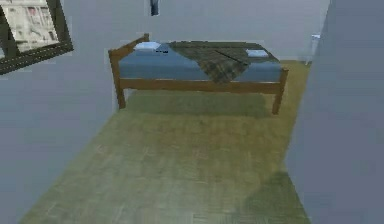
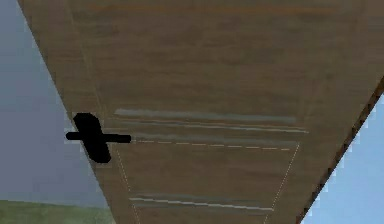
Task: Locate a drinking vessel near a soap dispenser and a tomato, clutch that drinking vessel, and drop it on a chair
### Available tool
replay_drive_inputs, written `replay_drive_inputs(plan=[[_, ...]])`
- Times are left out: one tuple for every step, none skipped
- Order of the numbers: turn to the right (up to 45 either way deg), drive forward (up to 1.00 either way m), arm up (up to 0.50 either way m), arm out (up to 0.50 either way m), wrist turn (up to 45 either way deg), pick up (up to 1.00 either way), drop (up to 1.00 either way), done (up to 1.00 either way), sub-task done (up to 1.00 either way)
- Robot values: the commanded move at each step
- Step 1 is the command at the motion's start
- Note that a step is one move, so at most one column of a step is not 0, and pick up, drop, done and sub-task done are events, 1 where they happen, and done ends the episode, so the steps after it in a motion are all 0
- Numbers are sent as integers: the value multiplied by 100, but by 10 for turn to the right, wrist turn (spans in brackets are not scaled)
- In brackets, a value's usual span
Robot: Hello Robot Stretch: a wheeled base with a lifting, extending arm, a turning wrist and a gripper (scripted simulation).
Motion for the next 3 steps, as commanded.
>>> replay_drive_inputs(plan=[[30, 0, 0, 0, 0, 0, 0, 0, 0], [-450, 0, 0, 0, 0, 0, 0, 0, 0], [-420, 0, 0, 0, 0, 0, 0, 0, 0]])
